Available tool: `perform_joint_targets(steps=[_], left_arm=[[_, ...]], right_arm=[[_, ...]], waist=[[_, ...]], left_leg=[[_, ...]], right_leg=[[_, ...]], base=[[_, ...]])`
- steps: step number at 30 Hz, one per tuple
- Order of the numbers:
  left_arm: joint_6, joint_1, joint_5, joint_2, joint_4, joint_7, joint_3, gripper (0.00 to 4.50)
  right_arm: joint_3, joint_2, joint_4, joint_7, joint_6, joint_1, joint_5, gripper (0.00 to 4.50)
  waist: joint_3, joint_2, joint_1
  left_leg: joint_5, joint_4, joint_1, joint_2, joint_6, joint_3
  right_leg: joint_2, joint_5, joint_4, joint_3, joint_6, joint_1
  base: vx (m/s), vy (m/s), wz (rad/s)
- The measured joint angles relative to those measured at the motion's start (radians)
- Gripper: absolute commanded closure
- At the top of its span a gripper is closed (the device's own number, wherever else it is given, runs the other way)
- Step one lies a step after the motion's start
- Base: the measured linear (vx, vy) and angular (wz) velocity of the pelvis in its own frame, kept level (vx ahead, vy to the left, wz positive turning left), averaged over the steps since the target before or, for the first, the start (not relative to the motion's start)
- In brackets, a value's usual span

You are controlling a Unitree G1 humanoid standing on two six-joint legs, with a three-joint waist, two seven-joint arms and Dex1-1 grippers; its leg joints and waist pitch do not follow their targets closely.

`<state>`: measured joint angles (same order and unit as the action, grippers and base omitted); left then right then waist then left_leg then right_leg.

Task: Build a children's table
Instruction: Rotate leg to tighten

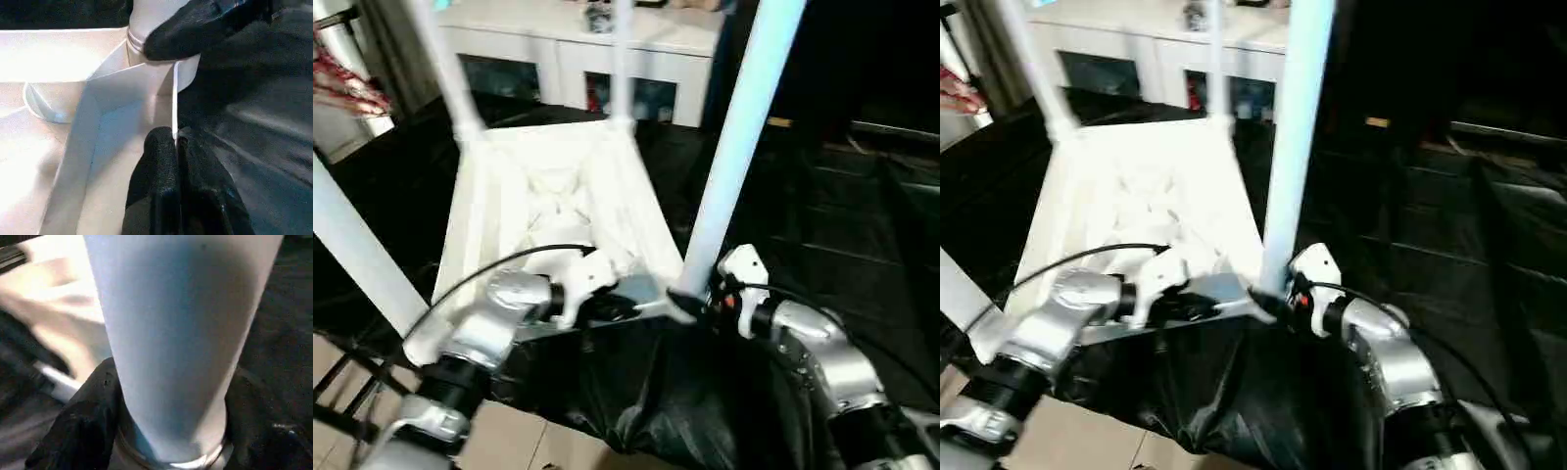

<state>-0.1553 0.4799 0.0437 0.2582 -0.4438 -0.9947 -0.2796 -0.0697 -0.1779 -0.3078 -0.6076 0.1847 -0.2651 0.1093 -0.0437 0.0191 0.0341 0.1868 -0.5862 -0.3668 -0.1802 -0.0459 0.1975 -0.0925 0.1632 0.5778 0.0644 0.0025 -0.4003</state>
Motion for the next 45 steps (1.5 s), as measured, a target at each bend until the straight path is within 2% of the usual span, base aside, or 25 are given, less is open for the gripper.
perform_joint_targets(steps=[7,8,10,15,20,23,31,35,39,40,45], left_arm=[[-0.023,0.0,0.031,-0.053,0.0,0.092,-0.001,4.5],[-0.025,0.0,0.031,-0.053,0.001,0.092,-0.001,4.5],[-0.027,-0.002,0.031,-0.053,0.006,0.09,-0.001,4.5],[-0.027,-0.007,0.029,-0.043,0.018,0.064,0.0,4.5],[-0.011,-0.015,0.004,0.008,0.038,-0.028,-0.005,4.5],[0.002,-0.02,-0.012,0.03,0.046,-0.075,-0.011,4.5],[0.013,-0.022,-0.05,0.097,0.058,-0.207,-0.023,4.5],[0.013,-0.021,-0.054,0.114,0.06,-0.247,-0.032,4.5],[0.015,-0.021,-0.061,0.12,0.06,-0.271,-0.039,4.5],[0.016,-0.021,-0.063,0.122,0.06,-0.275,-0.04,4.5],[0.016,-0.021,-0.067,0.124,0.06,-0.28,-0.042,4.5]], right_arm=[[0.021,0.083,-0.021,0.185,-0.037,0.001,-0.045,1.86],[0.021,0.084,-0.021,0.186,-0.036,0.001,-0.044,1.51],[0.022,0.084,-0.018,0.186,-0.032,0.001,-0.041,1.16],[0.019,0.062,-0.009,0.12,-0.027,0.002,-0.041,0.8],[-0.033,-0.053,0.017,-0.071,-0.02,0.001,-0.02,0.8],[-0.046,-0.098,0.033,-0.165,-0.011,0.001,-0.007,0.8],[-0.097,-0.226,0.058,-0.414,0.001,-0.01,0.034,0.8],[-0.114,-0.235,0.052,-0.47,0.0,-0.019,0.039,0.8],[-0.124,-0.234,0.046,-0.489,0.0,-0.025,0.042,1.14],[-0.124,-0.234,0.045,-0.49,0.0,-0.025,0.044,1.33],[-0.122,-0.234,0.048,-0.49,0.004,-0.022,0.05,1.61]], waist=[[0.001,0.002,-0.001],[0.001,0.003,-0.001],[0.002,0.003,-0.002],[0.002,0.004,-0.002],[0.003,0.006,-0.002],[0.003,0.008,0.0],[0.003,0.008,0.02],[0.003,0.008,0.026],[0.003,0.008,0.028],[0.003,0.008,0.028],[0.003,0.008,0.029]], left_leg=[[0.0,0.0,0.0,0.0,0.0,0.0],[0.0,0.0,0.0,0.001,0.0,0.0],[0.0,0.001,0.0,0.001,0.0,0.0],[0.0,0.001,-0.001,0.001,0.0,0.0],[0.0,0.002,-0.001,0.0,0.0,-0.001],[0.0,0.003,-0.001,0.0,0.0,0.0],[0.0,0.004,-0.001,0.0,0.0,0.0],[0.0,0.003,-0.001,0.0,0.0,0.0],[0.0,0.002,-0.001,0.0,0.0,0.0],[0.0,0.002,-0.001,0.0,0.0,0.0],[0.0,0.002,-0.001,0.0,0.0,0.0]], right_leg=[[0.0,0.0,-0.001,0.0,0.0,0.0],[0.0,0.0,-0.001,0.0,0.0,0.0],[0.0,0.0,-0.001,0.0,0.0,0.0],[0.0,0.0,-0.001,0.0,0.0,-0.001],[0.0,-0.001,0.0,0.0,-0.001,-0.001],[0.0,-0.002,0.001,0.0,-0.004,-0.001],[0.0,-0.001,0.0,0.001,-0.003,-0.001],[0.0,-0.001,0.001,0.0,-0.004,0.0],[0.0,-0.001,0.001,0.0,-0.004,0.001],[0.0,-0.001,0.001,0.0,-0.004,0.001],[0.0,-0.001,0.001,0.0,-0.004,0.001]], base=[[0.0,0.0,0.0],[0.0,0.0,0.0],[0.0,0.0,0.0],[0.0,0.0,0.0],[0.0,0.0,0.0],[0.0,0.0,0.0],[0.0,0.0,0.0],[0.0,0.0,0.0],[0.0,0.0,0.0],[0.0,0.0,0.0],[0.0,0.0,0.0]])
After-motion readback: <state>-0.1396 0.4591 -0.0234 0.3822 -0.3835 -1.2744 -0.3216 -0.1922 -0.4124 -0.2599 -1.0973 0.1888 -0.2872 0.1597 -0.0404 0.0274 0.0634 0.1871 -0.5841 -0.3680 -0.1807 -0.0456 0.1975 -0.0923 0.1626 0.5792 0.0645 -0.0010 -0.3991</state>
